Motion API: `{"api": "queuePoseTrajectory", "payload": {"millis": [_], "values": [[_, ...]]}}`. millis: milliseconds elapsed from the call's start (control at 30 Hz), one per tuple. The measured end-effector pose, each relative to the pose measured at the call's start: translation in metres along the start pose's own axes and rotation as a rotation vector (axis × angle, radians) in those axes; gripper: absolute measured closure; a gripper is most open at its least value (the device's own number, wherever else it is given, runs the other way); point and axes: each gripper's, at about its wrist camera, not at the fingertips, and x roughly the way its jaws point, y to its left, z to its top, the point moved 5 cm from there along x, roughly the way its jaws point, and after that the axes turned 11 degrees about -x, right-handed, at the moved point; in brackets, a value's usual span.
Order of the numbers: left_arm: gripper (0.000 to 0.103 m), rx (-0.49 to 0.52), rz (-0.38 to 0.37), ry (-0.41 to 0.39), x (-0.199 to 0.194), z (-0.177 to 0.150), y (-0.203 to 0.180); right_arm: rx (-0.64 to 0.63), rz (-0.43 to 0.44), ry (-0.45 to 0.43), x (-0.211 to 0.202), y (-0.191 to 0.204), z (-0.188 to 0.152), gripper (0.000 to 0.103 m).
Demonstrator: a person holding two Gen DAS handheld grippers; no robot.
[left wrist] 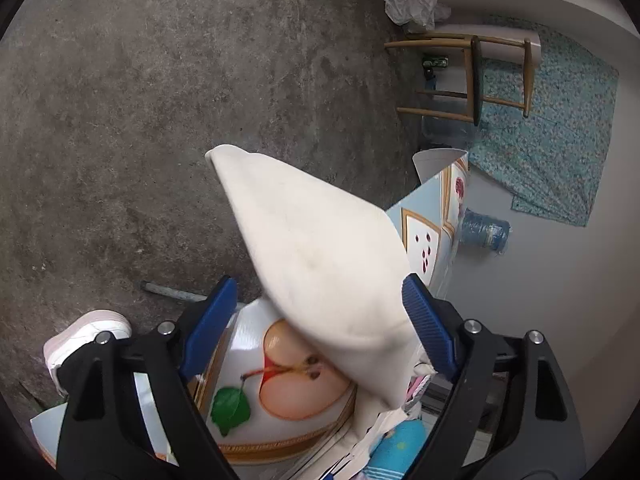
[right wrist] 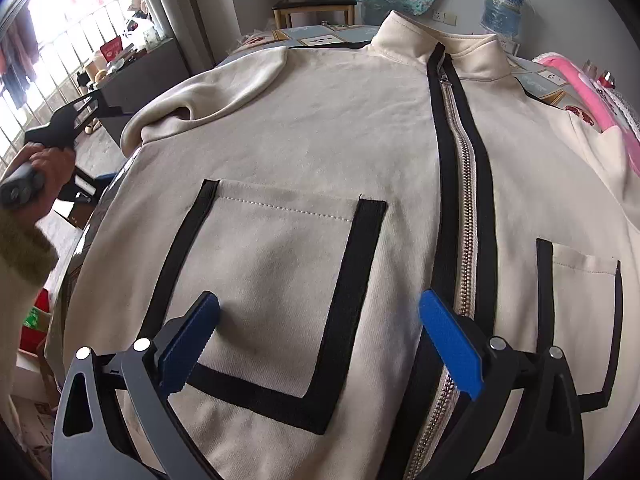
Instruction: Fold large clothes
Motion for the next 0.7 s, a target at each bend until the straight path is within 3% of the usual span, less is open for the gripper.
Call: {"api": "queuePoseTrajectory", "payload": {"millis": [67,167,233,333,400,533,600,700], "values": [[0.04,-0.044,0.026,0.003,0.011,0.009,0.003,0.002,0.002,-0.001,0.0,0.0,-0.001,0.005],[0.075,-0.086,0.06,0.001,0.019,0.015,0.007,0.02,0.01,-0.001,-0.002,-0.003,0.0,0.005],[0.099,-0.062,0.091,-0.017,0.017,0.019,0.005,0.036,0.016,-0.005,-0.004,-0.005,0.0,0.005],[0.101,0.071,0.138,-0.094,-0.003,0.01,-0.019,0.051,0.009,-0.021,-0.01,-0.009,0.001,0.005],[0.101,0.186,0.119,-0.166,-0.027,-0.001,-0.046,0.054,0.002,-0.034,-0.014,-0.012,0.002,0.005],[0.101,0.494,0.111,-0.29,-0.082,-0.061,-0.115,0.067,-0.003,-0.055,-0.025,-0.018,0.0,0.005],[0.101,0.623,0.078,-0.291,-0.1,-0.104,-0.144,0.075,-0.008,-0.07,-0.032,-0.022,-0.003,0.005],[0.101,0.814,0.02,-0.205,-0.109,-0.189,-0.178,0.083,-0.045,-0.102,-0.047,-0.03,-0.009,0.005]]}}
